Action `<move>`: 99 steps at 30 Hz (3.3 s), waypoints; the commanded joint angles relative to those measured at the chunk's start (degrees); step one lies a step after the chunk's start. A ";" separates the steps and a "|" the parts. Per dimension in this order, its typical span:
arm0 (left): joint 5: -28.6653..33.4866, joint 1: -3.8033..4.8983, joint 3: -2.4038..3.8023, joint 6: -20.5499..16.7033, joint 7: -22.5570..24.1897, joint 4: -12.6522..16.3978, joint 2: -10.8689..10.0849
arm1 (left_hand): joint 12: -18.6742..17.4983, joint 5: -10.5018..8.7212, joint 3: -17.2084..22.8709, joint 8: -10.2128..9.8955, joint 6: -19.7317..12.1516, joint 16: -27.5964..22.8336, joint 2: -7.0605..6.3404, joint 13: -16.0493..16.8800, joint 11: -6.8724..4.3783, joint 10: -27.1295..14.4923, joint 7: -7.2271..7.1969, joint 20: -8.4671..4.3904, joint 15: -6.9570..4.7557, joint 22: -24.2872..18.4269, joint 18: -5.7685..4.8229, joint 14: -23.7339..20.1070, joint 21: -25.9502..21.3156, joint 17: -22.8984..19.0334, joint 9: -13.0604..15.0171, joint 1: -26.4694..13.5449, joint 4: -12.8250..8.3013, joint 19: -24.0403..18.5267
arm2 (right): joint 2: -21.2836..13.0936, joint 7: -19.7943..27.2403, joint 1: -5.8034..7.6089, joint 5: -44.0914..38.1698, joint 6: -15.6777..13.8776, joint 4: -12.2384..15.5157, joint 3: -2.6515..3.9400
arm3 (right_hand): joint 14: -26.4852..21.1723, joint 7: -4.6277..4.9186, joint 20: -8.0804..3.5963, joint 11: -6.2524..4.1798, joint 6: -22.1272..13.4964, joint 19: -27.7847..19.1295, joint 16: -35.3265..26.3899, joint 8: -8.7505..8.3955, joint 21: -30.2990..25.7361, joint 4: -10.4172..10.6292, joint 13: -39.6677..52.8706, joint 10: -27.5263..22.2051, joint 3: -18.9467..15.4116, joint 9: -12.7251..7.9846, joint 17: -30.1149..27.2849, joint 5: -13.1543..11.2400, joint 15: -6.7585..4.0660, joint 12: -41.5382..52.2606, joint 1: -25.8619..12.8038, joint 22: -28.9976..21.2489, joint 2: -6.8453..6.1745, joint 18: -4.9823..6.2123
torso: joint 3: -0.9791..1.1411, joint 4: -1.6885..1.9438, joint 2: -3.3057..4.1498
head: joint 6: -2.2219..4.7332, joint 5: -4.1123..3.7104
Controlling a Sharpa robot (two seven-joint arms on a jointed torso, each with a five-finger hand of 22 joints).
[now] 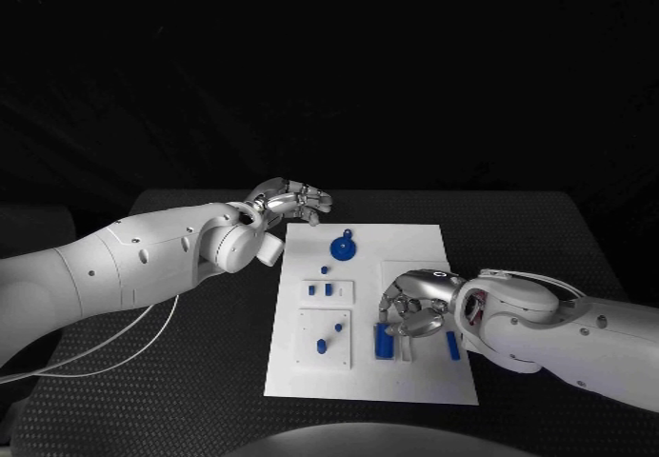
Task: Assemble the parts on the task board
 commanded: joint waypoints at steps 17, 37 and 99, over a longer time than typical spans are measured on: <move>0.04 0.07 0.03 0.84 0.15 0.19 0.01 | 0.19 0.43 -0.01 0.07 -1.07 -0.50 0.63 -0.12 0.15 -0.62 0.19 0.03 0.38 0.33 0.85 0.15 -0.48 0.40 -0.25 -1.08 1.44 0.43 | 1.26 0.48 -1.36 -1.20 3.18 -1.71 -0.01 | -0.68 1.21 0.56 0.49 -0.87 -0.81 -0.27 -0.12 -0.29 2.48 0.14 -0.95 7.12 -0.60 0.09 -0.32 0.59 0.27 -2.80 0.52 7.09 1.74 | 0.01 -0.07 -0.03 | -0.49 0.24; 0.04 0.07 0.03 0.81 -0.01 0.19 0.00 | 0.15 0.55 -0.04 -0.11 -1.59 -0.66 0.89 -0.17 0.18 -0.76 0.36 0.03 0.39 0.50 0.89 0.16 -0.64 0.62 -0.39 -1.33 1.94 0.43 | 2.16 0.18 -2.37 -4.52 2.97 -3.48 0.00 | -0.72 1.18 0.44 0.45 -0.86 -0.65 -0.25 0.16 -0.08 3.49 0.14 -1.04 8.11 -0.65 0.08 -0.33 0.55 0.45 -0.76 0.59 6.56 1.74 | 0.00 -0.08 -0.05 | -0.78 0.38; 0.04 0.06 -0.02 1.15 -0.19 -0.05 -0.03 | 0.11 0.46 -0.09 -0.18 -2.01 -0.76 0.84 -0.22 0.22 -0.94 0.51 0.03 0.40 0.73 0.94 0.25 -0.74 0.88 -0.48 -1.06 1.89 0.49 | 2.82 8.34 -1.11 -26.84 3.31 -0.14 0.02 | -13.47 -5.39 5.34 -0.84 -9.22 -10.93 3.61 0.20 -0.11 -5.01 0.47 -13.96 5.38 -1.78 1.93 -0.29 0.49 4.01 17.71 1.30 -6.37 1.74 | 0.02 -0.03 0.00 | -0.69 0.26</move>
